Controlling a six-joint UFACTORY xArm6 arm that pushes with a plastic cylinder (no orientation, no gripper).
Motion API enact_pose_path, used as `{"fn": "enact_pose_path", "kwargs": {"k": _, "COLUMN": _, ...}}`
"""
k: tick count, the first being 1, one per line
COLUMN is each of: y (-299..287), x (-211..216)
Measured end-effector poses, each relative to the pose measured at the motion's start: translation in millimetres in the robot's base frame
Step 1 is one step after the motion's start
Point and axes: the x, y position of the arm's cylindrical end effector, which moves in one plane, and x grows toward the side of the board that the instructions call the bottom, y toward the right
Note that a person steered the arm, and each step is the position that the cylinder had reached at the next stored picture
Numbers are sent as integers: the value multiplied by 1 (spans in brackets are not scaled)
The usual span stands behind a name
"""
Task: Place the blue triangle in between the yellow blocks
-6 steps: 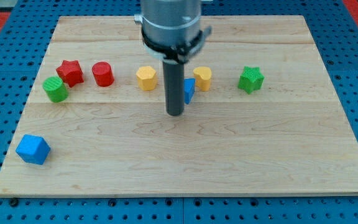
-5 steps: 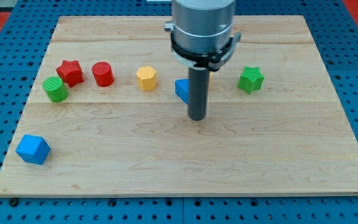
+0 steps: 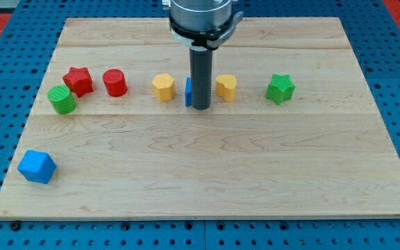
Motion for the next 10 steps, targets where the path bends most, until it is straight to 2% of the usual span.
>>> {"fn": "enact_pose_path", "kwargs": {"k": 4, "y": -1, "x": -8}}
{"fn": "enact_pose_path", "kwargs": {"k": 5, "y": -11, "x": 15}}
{"fn": "enact_pose_path", "kwargs": {"k": 6, "y": -97, "x": 47}}
{"fn": "enact_pose_path", "kwargs": {"k": 7, "y": -237, "x": 61}}
{"fn": "enact_pose_path", "kwargs": {"k": 8, "y": -295, "x": 62}}
{"fn": "enact_pose_path", "kwargs": {"k": 10, "y": -272, "x": -1}}
